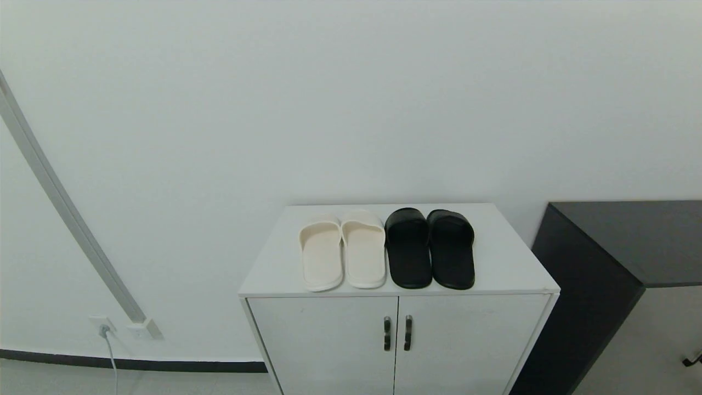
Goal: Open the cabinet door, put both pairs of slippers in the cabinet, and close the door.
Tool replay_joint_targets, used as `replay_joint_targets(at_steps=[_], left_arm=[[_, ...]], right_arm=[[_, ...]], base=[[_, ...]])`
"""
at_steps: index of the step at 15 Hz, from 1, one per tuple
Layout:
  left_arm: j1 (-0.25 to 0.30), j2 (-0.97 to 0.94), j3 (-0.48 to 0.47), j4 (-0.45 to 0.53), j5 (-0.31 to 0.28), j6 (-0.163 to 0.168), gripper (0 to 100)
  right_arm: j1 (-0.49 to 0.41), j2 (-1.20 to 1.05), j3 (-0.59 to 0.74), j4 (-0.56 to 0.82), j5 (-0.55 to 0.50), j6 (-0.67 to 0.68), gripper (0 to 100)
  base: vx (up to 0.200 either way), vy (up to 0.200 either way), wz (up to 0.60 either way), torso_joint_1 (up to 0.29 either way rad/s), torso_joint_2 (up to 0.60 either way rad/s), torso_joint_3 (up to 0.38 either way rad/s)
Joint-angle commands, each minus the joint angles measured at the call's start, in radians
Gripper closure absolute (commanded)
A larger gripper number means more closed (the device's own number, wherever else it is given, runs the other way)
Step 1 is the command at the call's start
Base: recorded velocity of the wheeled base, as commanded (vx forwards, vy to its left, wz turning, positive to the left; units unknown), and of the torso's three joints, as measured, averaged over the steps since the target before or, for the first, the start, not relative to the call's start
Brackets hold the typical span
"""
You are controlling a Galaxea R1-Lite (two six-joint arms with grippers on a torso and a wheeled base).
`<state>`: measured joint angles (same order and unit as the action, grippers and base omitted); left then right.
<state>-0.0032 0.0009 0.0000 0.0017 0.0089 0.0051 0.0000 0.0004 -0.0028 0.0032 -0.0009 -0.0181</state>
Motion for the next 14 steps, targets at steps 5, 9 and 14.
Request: replay_joint_targets(at_steps=[5, 9, 14], left_arm=[[0.0, 0.001, 0.0, 0.0, -0.003, 0.009, 100], [0.0, 0.001, 0.0, 0.0, -0.001, 0.01, 100], [0.0, 0.001, 0.0, 0.0, -0.003, 0.01, 100]], right_arm=[[0.0, 0.0, 0.0, -0.002, -0.001, -0.013, 0], [-0.002, 0.0, 0.001, -0.003, -0.004, -0.008, 0], [0.0, 0.181, -0.233, -0.006, -0.008, 0.119, 0]], base=[[0.0, 0.0, 0.0, 0.0, 0.0, 0.0], [0.0, 0.0, 0.0, 0.0, 0.0, 0.0], [0.0, 0.0, 0.0, 0.0, 0.0, 0.0]])
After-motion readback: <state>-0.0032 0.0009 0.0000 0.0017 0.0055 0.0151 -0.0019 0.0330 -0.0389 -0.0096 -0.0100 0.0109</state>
